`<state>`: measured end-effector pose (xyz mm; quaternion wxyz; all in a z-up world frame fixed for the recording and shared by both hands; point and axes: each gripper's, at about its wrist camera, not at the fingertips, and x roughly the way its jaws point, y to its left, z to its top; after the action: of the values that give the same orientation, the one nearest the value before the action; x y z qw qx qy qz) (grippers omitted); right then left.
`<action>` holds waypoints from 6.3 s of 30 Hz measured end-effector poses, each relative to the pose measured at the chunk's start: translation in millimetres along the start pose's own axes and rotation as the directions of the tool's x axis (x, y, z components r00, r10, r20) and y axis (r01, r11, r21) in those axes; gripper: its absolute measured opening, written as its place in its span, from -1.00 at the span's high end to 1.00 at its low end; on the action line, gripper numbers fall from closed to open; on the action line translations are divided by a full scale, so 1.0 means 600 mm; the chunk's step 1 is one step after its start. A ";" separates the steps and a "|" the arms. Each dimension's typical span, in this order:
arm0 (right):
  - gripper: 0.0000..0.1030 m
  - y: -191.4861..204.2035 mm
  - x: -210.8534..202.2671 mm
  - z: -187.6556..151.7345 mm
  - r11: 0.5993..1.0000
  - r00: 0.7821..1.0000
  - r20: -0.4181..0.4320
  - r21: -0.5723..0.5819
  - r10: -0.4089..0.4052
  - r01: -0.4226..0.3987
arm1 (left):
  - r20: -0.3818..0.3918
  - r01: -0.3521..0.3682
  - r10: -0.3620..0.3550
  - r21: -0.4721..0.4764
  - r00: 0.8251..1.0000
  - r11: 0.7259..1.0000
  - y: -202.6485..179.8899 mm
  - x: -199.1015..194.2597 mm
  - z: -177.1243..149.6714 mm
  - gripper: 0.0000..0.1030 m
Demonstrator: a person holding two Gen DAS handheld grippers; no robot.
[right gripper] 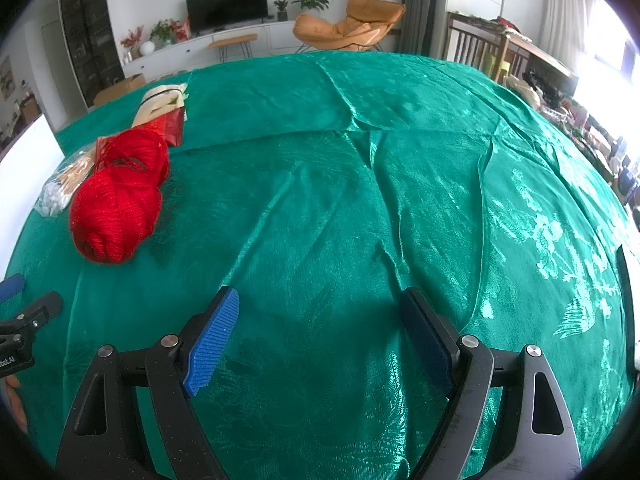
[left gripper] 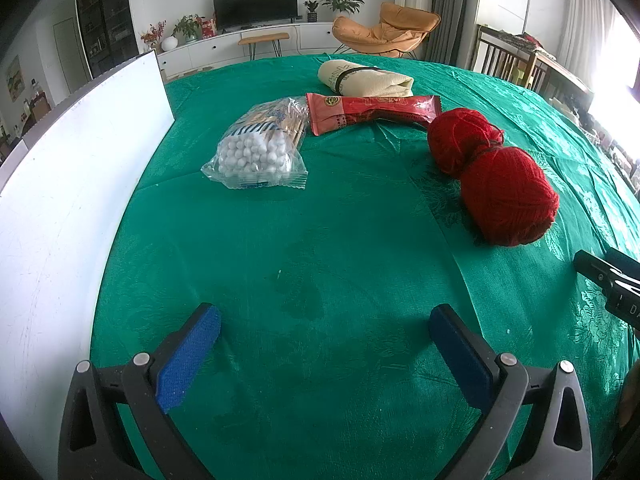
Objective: Organize soft objects
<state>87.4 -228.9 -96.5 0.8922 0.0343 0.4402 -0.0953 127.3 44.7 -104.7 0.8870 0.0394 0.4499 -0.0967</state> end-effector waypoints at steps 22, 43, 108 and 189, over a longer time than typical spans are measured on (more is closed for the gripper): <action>-0.64 0.001 0.000 0.000 1.000 1.000 0.000 0.001 0.001 -0.001 | -0.056 0.056 -0.057 -0.026 0.997 0.998 0.014 -0.009 0.013 -1.00; -0.66 0.003 0.000 -0.001 1.000 1.000 0.000 0.001 0.004 -0.004 | -0.228 0.023 -0.036 -0.059 0.973 0.998 0.076 0.153 0.238 -0.99; -0.67 0.006 0.000 -0.003 1.000 1.000 0.000 0.002 0.009 -0.009 | 0.001 -0.011 0.011 -0.010 1.000 1.000 0.008 0.004 -0.012 -1.00; 0.73 0.224 0.012 0.283 0.861 0.995 -0.076 -0.500 0.063 -0.092 | 0.000 -0.012 0.012 -0.015 1.000 1.000 0.007 0.003 -0.009 -1.00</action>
<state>251.0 -122.6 -1.4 0.8605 -0.1786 0.4734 0.0595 124.6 49.5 -109.5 0.8879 0.0356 0.4502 -0.0882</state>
